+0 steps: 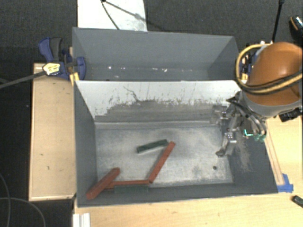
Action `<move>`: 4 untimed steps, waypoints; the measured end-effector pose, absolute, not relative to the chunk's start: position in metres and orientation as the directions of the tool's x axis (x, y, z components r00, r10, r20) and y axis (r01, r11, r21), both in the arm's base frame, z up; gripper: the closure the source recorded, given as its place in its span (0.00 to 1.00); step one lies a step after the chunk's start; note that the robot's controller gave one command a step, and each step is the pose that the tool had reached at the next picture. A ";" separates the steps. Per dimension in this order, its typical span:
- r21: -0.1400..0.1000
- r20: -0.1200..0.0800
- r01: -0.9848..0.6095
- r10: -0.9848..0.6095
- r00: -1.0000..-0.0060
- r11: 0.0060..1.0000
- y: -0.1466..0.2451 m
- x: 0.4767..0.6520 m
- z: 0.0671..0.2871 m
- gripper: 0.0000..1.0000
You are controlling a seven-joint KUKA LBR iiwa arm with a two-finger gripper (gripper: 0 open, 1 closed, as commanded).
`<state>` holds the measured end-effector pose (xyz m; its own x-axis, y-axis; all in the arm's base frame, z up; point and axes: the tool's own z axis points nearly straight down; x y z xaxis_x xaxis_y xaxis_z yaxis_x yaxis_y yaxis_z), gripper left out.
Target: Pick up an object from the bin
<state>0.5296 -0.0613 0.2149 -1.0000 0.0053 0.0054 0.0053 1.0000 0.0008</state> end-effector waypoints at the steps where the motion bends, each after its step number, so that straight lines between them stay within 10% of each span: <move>1: 0.001 0.003 -0.203 -0.203 -0.979 0.979 -0.069 0.532 0.136 0.00; 2: 0.005 0.003 -0.215 -0.215 -0.977 0.977 -0.014 0.563 0.067 0.00; 3: 0.003 -0.007 -0.226 -0.226 -0.974 0.974 0.044 0.587 0.071 0.00; 4: 0.000 -0.004 -0.223 -0.223 -0.975 0.975 0.040 0.586 0.071 1.00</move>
Offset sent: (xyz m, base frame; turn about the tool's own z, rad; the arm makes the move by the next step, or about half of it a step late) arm 0.0027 -0.0076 -0.0774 -0.2096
